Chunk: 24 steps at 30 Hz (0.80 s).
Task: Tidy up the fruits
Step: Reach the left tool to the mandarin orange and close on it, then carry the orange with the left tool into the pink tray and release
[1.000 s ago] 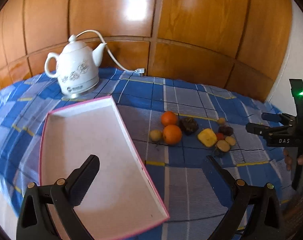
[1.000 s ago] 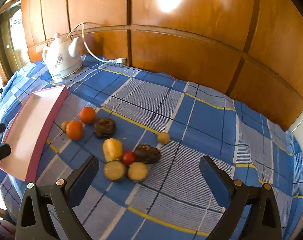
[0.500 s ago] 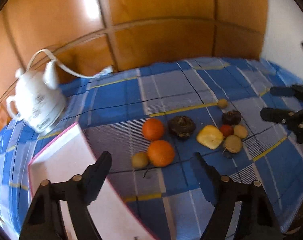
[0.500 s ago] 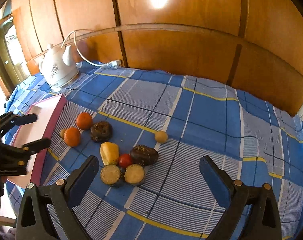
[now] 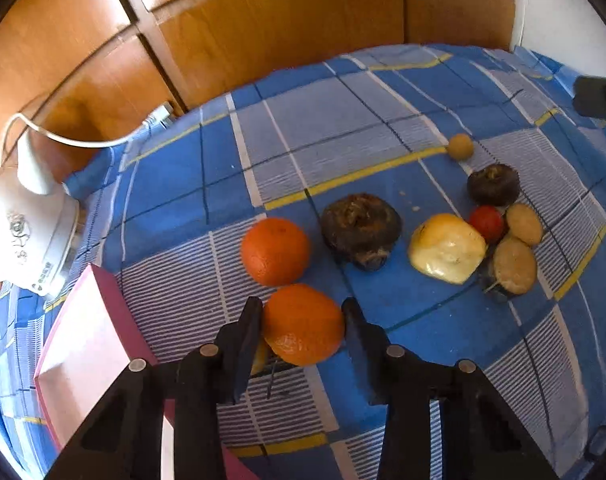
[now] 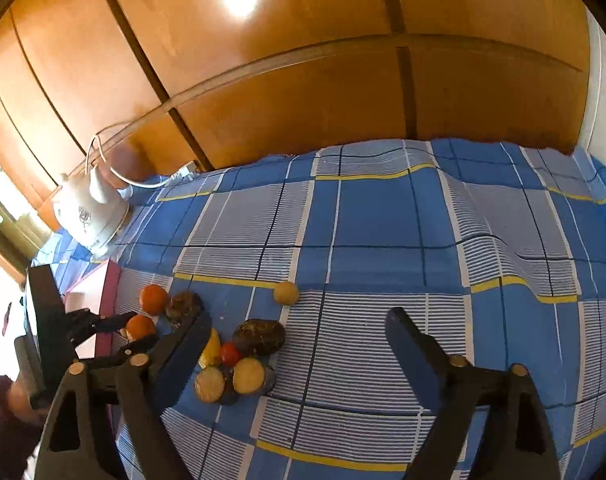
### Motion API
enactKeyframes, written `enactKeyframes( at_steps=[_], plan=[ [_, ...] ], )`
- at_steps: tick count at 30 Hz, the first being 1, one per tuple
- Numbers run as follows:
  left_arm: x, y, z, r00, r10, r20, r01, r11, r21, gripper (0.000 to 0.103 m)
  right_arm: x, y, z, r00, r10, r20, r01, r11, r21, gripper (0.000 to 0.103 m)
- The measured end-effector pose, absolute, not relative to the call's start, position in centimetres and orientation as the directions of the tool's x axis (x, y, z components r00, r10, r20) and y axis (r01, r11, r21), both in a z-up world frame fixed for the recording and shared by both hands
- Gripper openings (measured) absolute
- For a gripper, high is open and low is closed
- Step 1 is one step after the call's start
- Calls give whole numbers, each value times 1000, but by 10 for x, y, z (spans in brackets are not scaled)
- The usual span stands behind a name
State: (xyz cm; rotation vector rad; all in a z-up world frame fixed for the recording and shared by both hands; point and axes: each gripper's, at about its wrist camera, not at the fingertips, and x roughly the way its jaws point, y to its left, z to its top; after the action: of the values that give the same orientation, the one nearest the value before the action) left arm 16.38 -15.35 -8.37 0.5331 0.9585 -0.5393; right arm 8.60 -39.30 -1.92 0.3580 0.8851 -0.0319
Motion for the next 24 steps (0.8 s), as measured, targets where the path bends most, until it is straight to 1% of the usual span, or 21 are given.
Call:
enactKeyframes(
  at_steps=[1,3,4,5,6,8,11,15,18,20,24],
  plan=[
    [159,-153,-80,473,-212,-855,639,751,167,41,88,-391,-23,620,132,-773,167,941,294,81],
    [143,-150,-71,489,-262,-832,636,760,135,41,92,-387,-30,587,145,-796,150,947,283,69],
    [137,-150,-68,492,-281,-824,637,762,120,41,93,-383,-34,567,155,-809,134,952,277,68],
    [127,-149,-64,495,-305,-813,637,764,101,41,95,-379,-38,546,168,-821,114,956,272,64],
    [118,-149,-61,495,-326,-805,639,765,83,41,96,-373,-41,525,182,-832,90,959,267,56],
    [101,-149,-61,486,-356,-798,640,767,48,41,97,-361,-46,494,207,-844,35,966,257,53],
    [76,-150,-65,483,-374,-792,640,768,27,41,96,-345,-53,471,178,-864,-29,982,187,43],
    [52,-148,-85,465,-368,-805,623,782,3,41,98,-336,-67,420,170,-892,-63,985,158,42],
    [49,-146,-93,468,-364,-805,601,799,-12,41,100,-326,-74,398,178,-900,-111,983,146,42],
    [50,-145,-94,466,-369,-804,593,805,-25,41,99,-320,-76,408,153,-900,-135,985,106,42],
    [55,-143,-98,446,-374,-813,582,812,-55,41,104,-322,-82,392,143,-909,-134,986,97,42]
  ],
)
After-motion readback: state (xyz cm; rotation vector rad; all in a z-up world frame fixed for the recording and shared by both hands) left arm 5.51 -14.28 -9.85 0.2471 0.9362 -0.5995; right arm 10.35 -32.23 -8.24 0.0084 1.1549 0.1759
